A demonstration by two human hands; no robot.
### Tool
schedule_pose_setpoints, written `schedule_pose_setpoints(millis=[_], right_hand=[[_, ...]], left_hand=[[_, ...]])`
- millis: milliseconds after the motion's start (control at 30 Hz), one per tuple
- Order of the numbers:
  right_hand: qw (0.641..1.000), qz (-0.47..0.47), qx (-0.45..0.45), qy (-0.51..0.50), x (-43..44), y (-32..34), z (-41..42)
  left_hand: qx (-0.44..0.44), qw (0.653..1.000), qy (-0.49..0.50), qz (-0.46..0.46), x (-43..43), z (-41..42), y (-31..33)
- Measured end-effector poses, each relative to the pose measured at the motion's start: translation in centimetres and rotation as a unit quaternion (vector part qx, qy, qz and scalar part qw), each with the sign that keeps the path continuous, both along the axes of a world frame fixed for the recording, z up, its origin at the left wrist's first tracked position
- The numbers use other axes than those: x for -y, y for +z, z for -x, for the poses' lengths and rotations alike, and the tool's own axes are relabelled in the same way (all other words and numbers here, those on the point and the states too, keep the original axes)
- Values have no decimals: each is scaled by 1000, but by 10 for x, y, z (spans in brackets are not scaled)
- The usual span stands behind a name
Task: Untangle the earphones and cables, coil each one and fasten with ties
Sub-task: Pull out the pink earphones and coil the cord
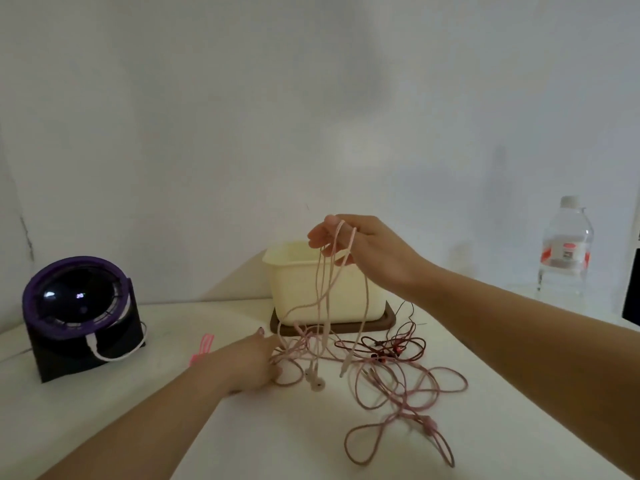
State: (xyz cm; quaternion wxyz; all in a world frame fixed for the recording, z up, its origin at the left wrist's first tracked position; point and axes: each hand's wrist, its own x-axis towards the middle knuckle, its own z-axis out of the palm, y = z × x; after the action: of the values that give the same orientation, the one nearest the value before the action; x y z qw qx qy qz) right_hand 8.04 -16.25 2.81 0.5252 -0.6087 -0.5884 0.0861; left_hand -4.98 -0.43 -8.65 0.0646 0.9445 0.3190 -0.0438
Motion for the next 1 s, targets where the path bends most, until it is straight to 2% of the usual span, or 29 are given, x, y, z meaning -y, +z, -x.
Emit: schedule_pose_setpoints(millis=[100, 167, 300, 367, 567, 800, 867, 1000], right_hand=[[1000, -11, -16, 10, -2, -15, -4], [999, -28, -25, 9, -2, -17, -10], [997, -70, -28, 8, 2, -13, -27], [997, -78, -22, -11, 6, -8, -33], [992, -110, -43, -41, 20, 7, -49], [996, -77, -31, -30, 23, 19, -52], [997, -75, -23, -28, 20, 21, -48], [997, -77, -10, -5, 11, 33, -31]], left_hand=[[33, 999, -17, -13, 5, -8, -5], [76, 996, -44, 12, 13, -17, -1], [171, 967, -130, 137, 44, -45, 11], [194, 956, -112, 192, 63, -62, 15], [250, 910, -155, 293, 92, -111, 24], [187, 857, -156, 455, 90, -97, 36], [225, 861, -132, 435, 76, -80, 44], [364, 857, -75, 357, 45, -41, 71]])
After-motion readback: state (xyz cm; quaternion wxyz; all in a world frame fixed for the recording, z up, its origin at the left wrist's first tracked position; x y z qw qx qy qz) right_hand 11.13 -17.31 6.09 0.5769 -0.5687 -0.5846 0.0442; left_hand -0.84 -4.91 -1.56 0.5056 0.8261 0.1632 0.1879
